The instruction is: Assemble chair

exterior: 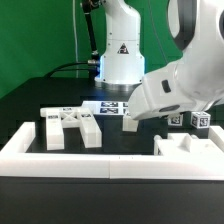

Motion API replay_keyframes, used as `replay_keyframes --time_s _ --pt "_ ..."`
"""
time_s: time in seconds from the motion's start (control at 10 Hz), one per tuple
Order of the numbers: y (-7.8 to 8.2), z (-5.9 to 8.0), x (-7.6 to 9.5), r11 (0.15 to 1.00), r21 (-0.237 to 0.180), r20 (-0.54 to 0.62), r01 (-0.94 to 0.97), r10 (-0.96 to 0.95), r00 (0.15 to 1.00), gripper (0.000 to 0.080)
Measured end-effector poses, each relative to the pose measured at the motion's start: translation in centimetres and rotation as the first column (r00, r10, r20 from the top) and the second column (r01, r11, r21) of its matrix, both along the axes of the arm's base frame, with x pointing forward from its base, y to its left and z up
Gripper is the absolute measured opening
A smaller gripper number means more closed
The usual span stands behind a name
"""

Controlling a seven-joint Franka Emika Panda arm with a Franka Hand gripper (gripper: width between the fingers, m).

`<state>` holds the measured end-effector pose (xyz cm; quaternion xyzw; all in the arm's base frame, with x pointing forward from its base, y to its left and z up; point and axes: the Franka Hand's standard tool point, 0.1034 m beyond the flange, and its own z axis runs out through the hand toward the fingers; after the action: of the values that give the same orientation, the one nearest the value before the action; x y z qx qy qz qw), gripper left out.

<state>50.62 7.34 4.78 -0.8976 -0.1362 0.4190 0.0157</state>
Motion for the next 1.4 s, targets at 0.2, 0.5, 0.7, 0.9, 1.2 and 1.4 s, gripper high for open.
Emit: replay_keyframes --time_s 0.2,0.5,0.7,0.9,1.2,1.4 --pt "0.0 -0.3 0.4 1.000 0.006 0.041 0.001 -0.001 0.999 0.0288" --pt "-0.5 0.8 2.2 0.999 0.039 0.198 0.007 -0.015 0.980 0.0288" --pt "-0.9 2.9 5.1 0.998 0.057 0.320 0.021 -0.039 0.947 0.0288" --pt "-1.2 3.3 6.9 0.997 0.077 0.482 0.014 -0.050 0.875 0.0288" --pt "-1.6 3.4 7.4 0.995 0.097 0.651 0.008 -0.070 0.756 0.0288" --pt "-1.6 5.9 8.3 0.993 0.115 0.713 0.003 -0.085 0.696 0.0288"
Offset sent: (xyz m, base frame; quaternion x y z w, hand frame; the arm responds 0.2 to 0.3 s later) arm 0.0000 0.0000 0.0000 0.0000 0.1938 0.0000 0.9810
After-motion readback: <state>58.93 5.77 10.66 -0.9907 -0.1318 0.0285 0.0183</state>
